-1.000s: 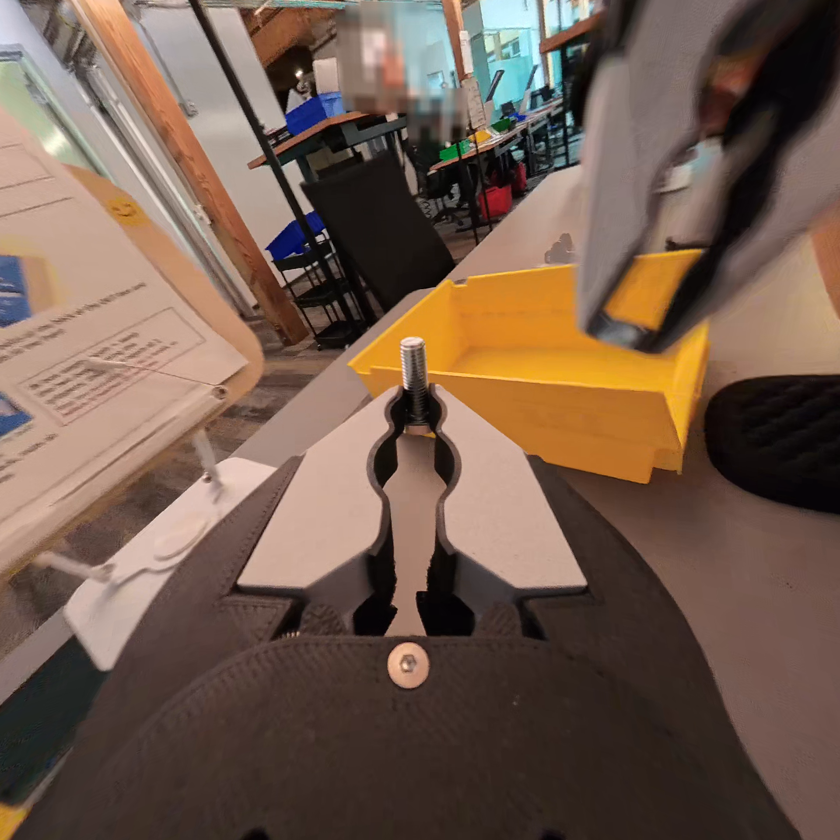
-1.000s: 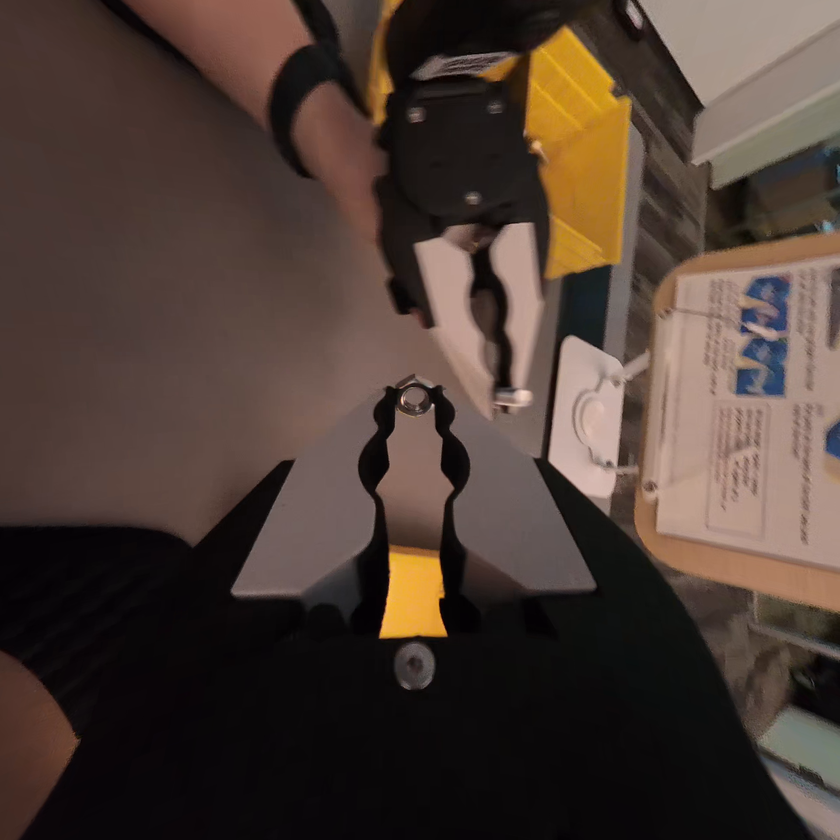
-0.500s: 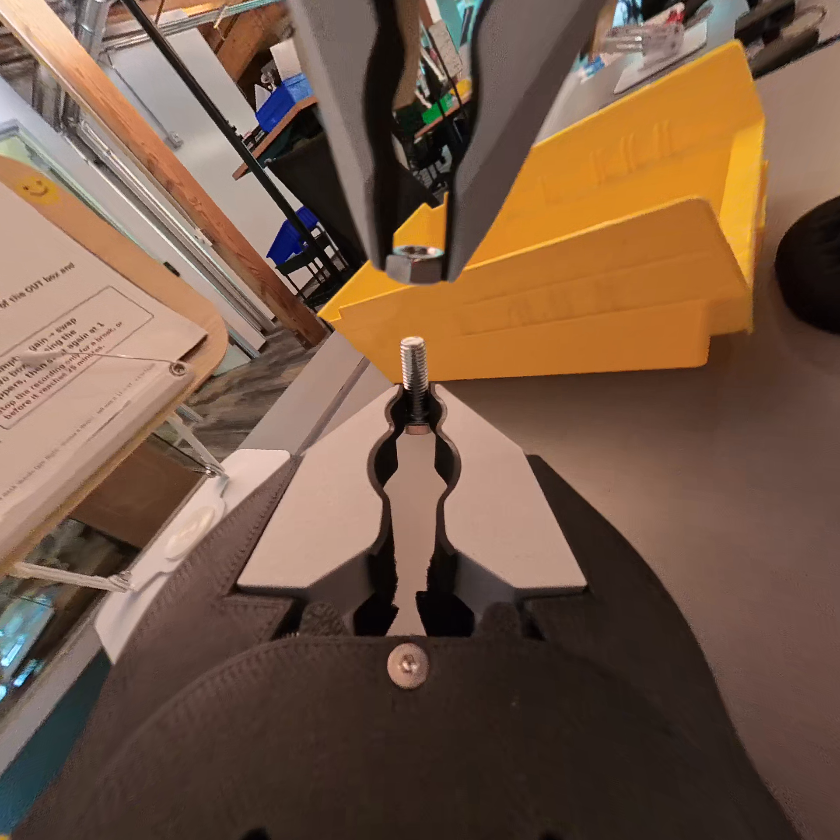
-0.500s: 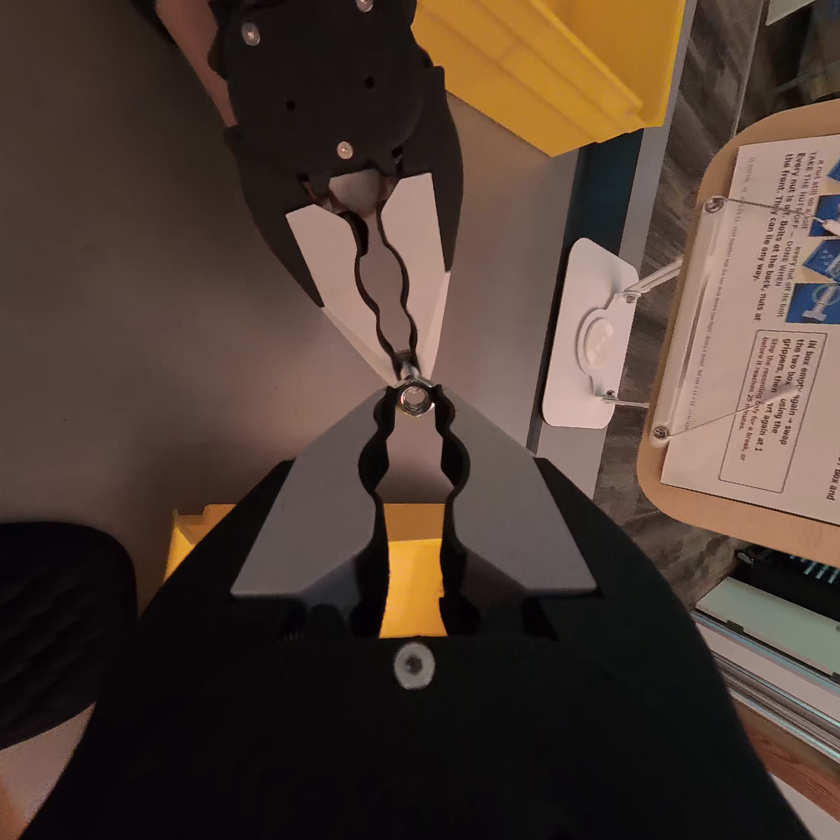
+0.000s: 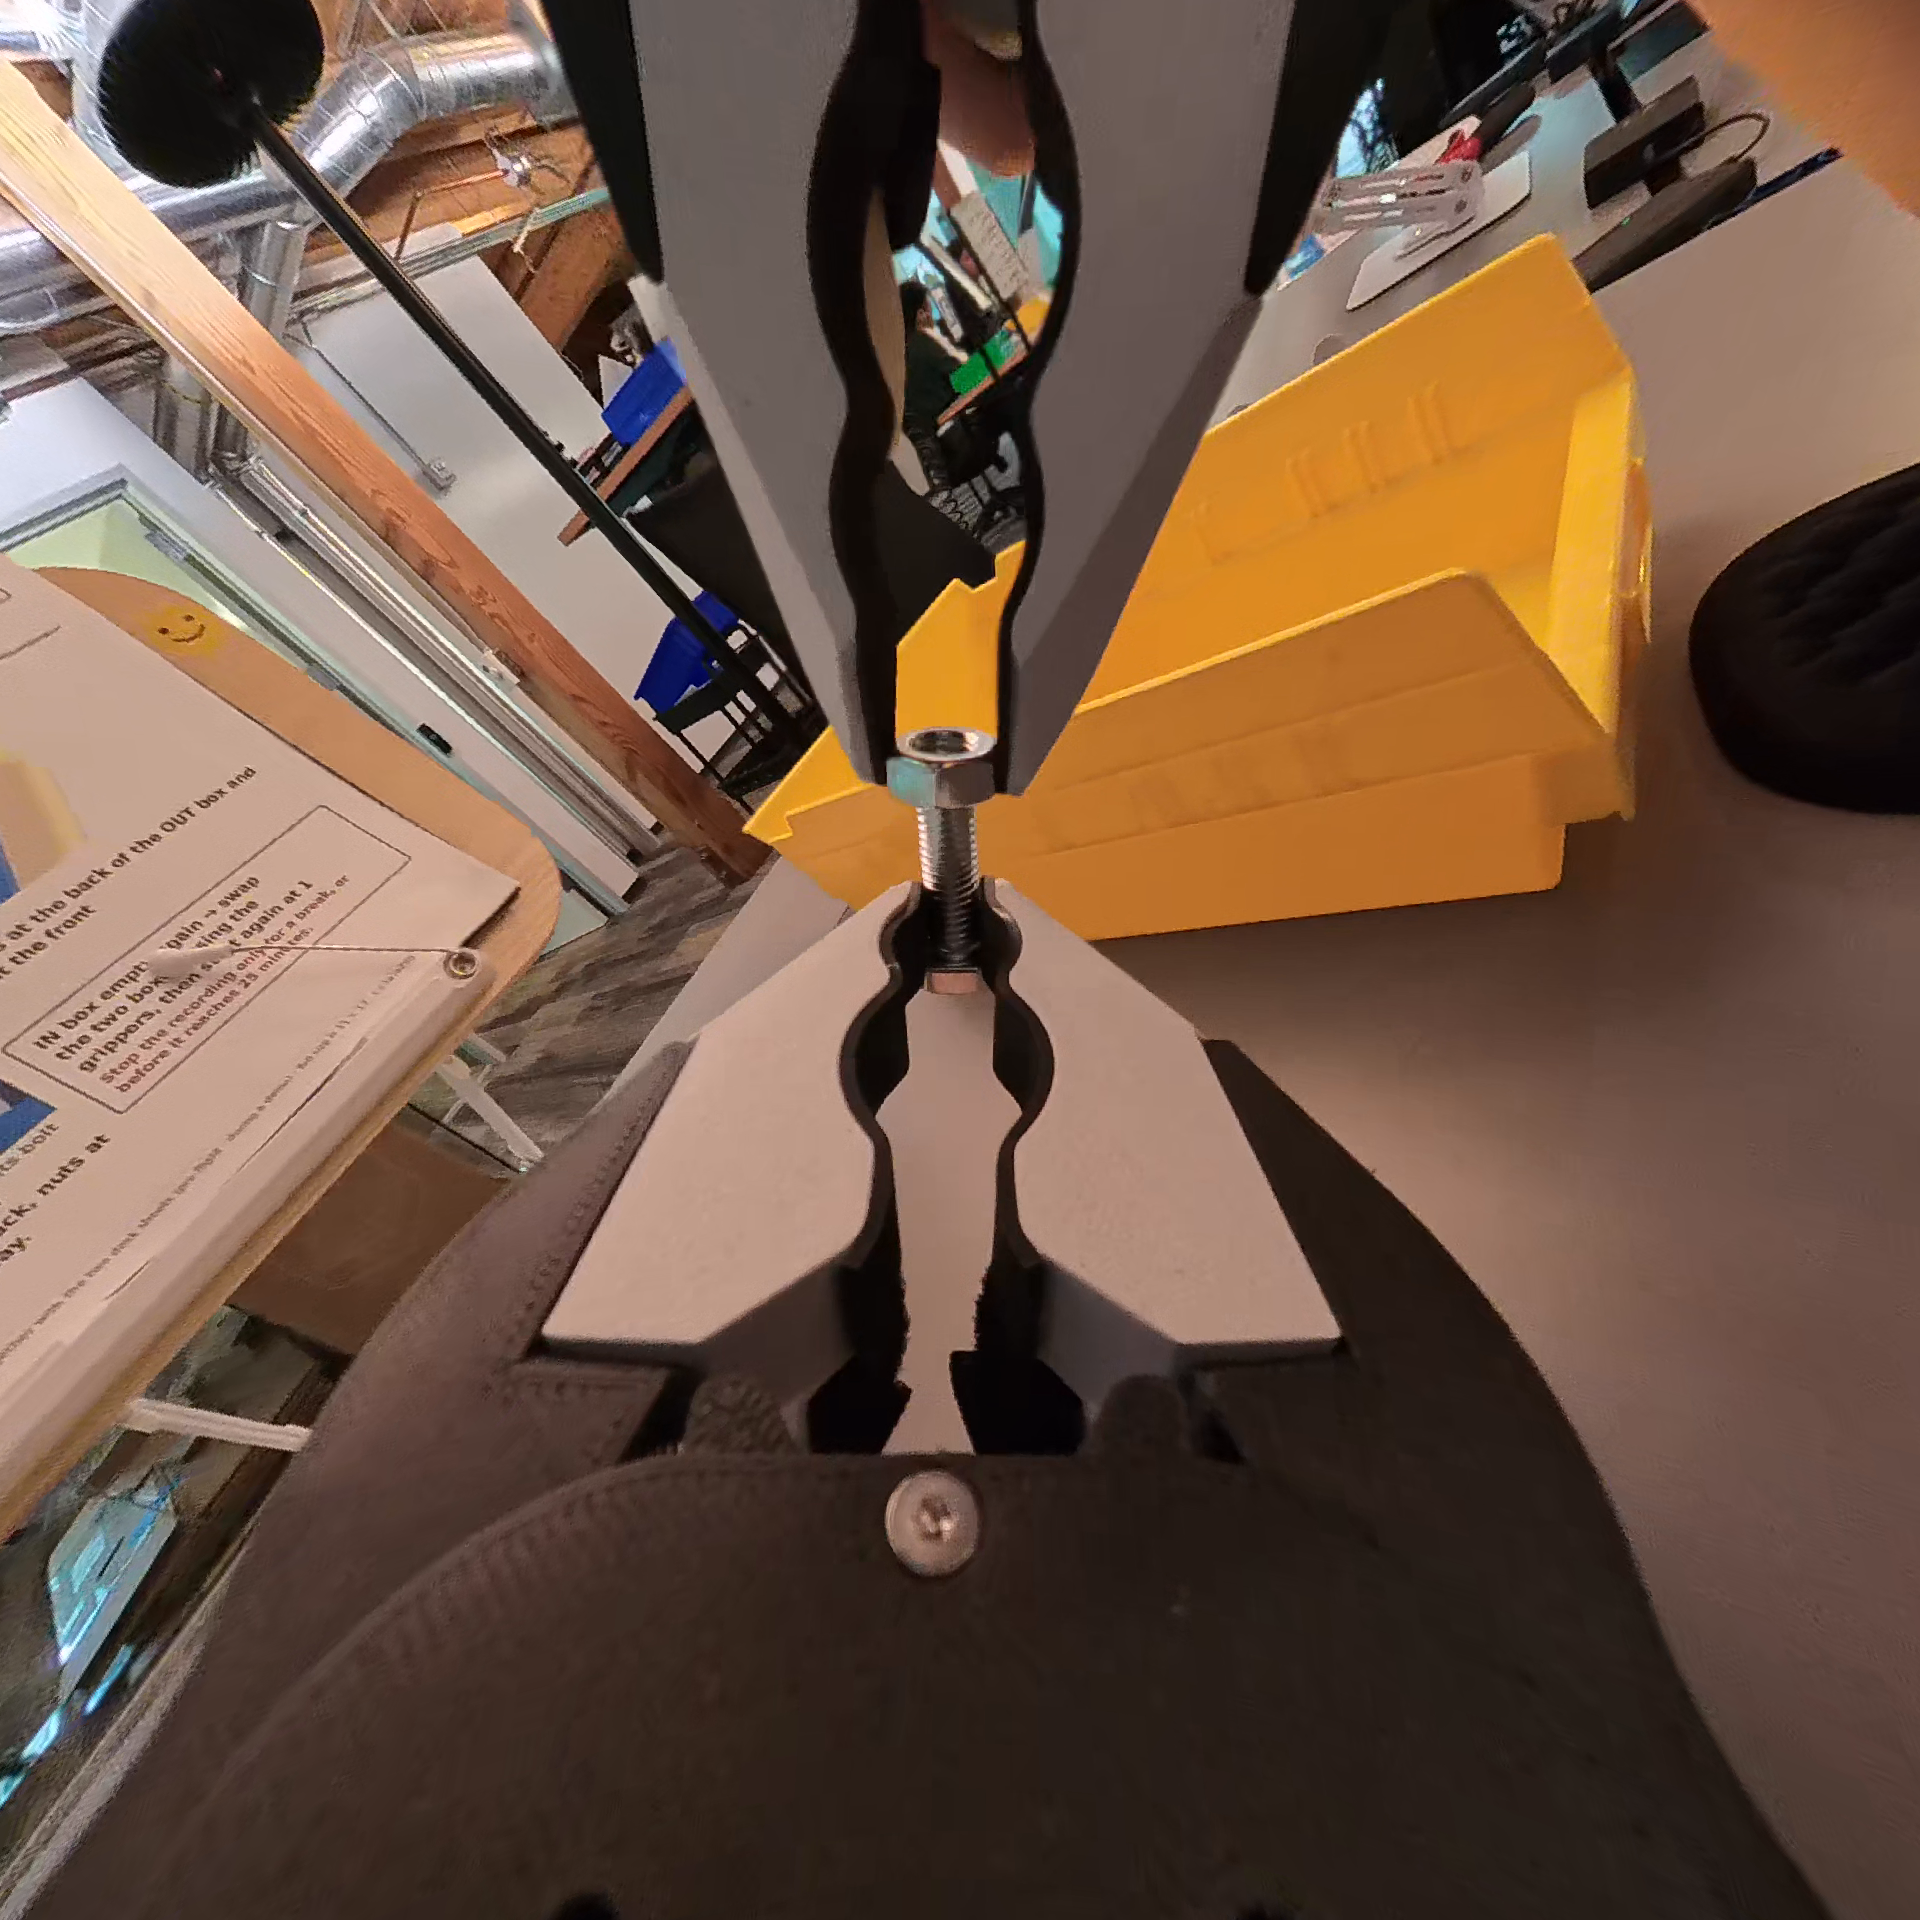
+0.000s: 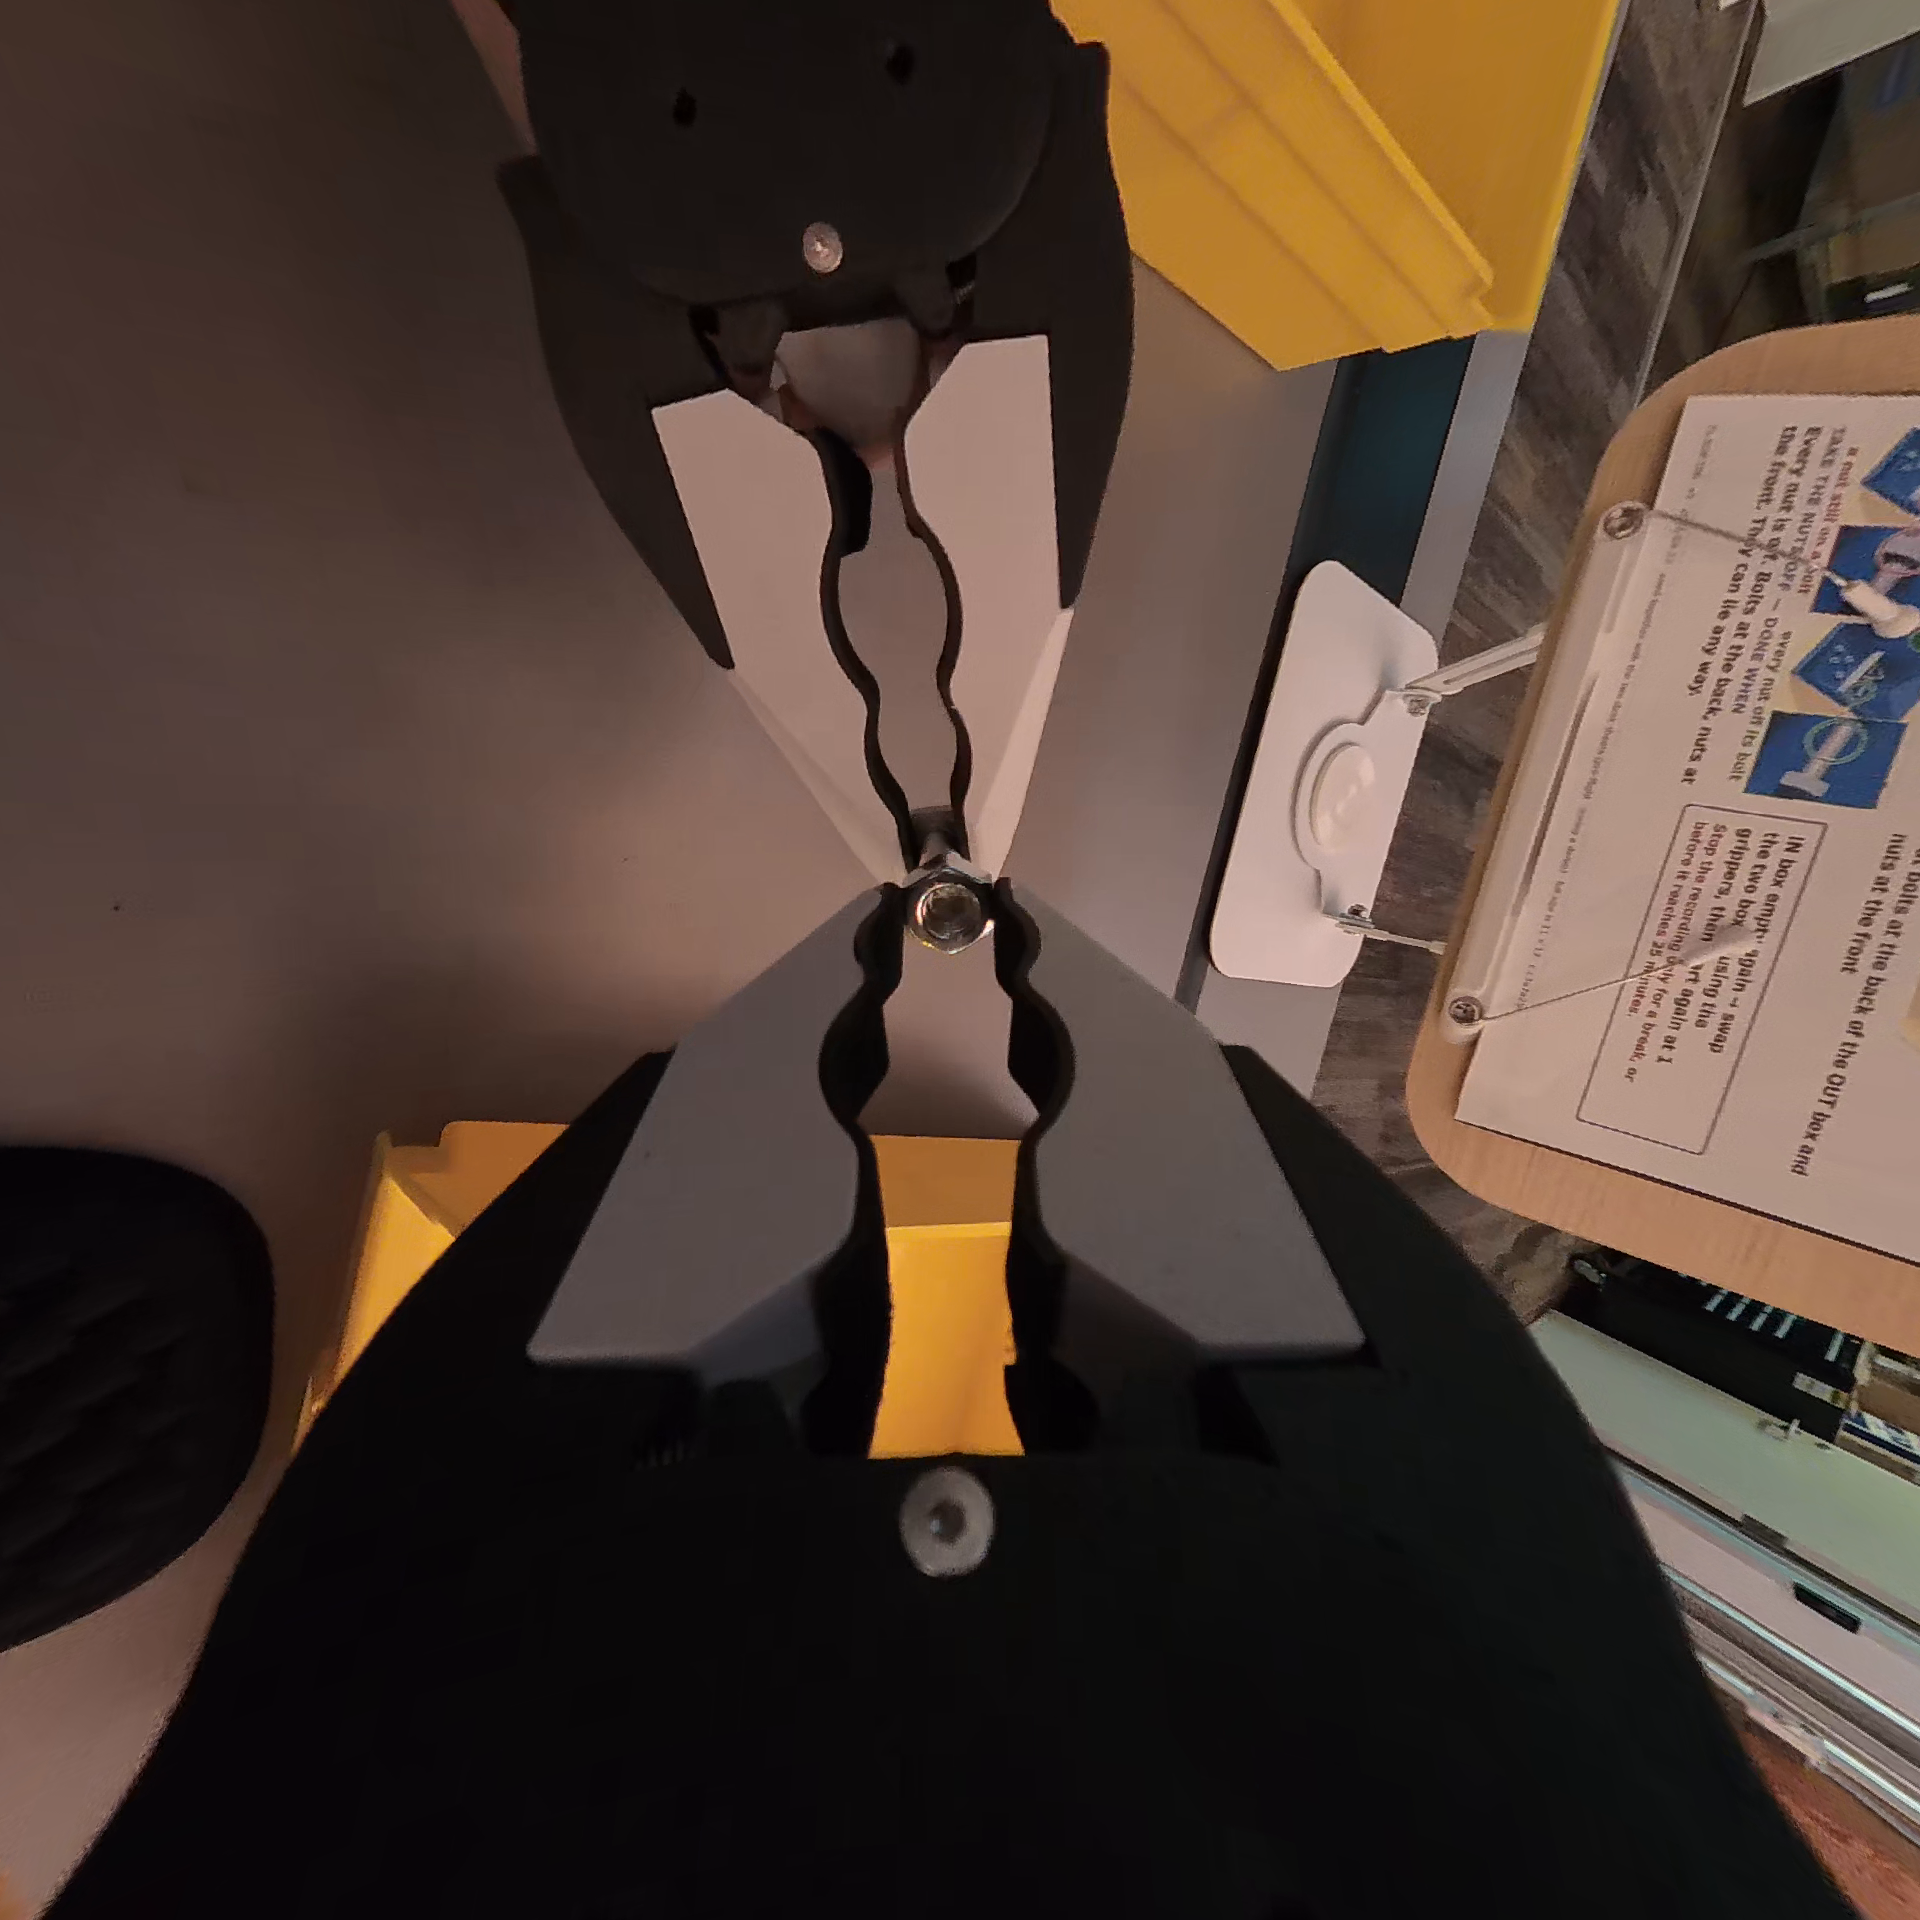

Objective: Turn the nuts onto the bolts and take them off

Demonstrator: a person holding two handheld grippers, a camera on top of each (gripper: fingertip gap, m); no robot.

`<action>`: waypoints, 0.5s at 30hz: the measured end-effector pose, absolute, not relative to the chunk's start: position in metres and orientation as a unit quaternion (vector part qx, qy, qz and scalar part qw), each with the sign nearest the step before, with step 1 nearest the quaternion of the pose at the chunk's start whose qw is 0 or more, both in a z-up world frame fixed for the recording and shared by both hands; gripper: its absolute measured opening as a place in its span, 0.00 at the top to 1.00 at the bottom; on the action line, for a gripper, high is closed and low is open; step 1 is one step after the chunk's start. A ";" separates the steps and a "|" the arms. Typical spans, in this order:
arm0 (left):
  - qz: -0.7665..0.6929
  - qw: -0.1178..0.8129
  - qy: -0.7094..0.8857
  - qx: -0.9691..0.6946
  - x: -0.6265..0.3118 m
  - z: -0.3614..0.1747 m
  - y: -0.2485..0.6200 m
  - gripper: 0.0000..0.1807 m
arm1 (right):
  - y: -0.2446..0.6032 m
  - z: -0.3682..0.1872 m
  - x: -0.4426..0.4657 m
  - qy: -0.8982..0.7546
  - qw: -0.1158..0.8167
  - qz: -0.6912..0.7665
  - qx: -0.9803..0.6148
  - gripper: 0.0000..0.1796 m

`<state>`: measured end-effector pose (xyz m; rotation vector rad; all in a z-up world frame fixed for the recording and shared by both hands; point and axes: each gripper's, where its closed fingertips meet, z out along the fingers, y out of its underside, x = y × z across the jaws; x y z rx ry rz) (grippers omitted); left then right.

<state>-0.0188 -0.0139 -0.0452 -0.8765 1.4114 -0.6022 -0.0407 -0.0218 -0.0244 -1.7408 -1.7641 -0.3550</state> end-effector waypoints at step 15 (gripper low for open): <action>-0.259 0.635 0.655 -0.316 -0.022 -0.041 -0.035 0.96 | -0.045 -0.022 -0.044 -0.710 0.306 -0.136 -0.620 0.91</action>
